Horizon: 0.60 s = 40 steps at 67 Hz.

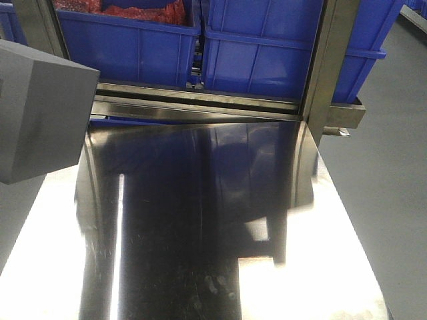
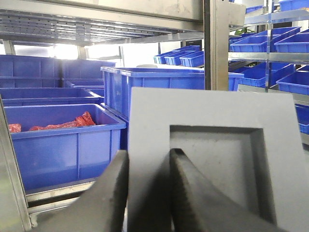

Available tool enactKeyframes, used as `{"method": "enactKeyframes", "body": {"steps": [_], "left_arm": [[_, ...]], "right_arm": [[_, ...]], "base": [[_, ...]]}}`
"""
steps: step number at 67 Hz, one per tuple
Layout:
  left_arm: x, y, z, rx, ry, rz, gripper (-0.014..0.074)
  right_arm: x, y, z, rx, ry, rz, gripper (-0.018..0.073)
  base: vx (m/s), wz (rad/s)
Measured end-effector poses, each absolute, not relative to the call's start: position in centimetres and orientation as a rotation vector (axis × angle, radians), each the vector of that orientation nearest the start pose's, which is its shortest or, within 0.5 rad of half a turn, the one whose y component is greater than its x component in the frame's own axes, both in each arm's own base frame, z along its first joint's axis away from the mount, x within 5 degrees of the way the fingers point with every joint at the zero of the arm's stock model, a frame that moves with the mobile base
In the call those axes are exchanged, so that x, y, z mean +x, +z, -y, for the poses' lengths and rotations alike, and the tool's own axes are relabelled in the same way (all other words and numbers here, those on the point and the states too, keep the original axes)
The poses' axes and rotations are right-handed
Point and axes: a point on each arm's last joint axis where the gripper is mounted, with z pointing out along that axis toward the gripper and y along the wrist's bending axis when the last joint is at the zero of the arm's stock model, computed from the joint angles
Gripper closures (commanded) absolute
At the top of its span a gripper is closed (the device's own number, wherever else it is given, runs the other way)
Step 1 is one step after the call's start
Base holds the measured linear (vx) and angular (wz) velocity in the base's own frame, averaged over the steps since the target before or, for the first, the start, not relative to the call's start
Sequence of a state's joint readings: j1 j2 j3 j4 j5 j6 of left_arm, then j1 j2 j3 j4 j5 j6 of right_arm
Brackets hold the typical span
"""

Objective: Sort gray base to blue bin
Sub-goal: 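Raise the held gray block with the left gripper toward the body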

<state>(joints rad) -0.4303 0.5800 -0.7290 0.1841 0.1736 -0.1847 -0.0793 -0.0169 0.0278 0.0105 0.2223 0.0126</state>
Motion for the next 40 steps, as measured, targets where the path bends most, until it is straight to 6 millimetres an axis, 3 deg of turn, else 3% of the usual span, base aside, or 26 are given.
{"method": "enactKeyframes", "body": {"steps": [40], "left_arm": [[10.51, 39.6, 4.51, 0.295, -0.325, -1.485, 0.0603]], "right_arm": [[5.52, 18.45, 0.42, 0.086, -0.04, -1.715, 0.0564]], "base": [[0.0, 0.0]]}}
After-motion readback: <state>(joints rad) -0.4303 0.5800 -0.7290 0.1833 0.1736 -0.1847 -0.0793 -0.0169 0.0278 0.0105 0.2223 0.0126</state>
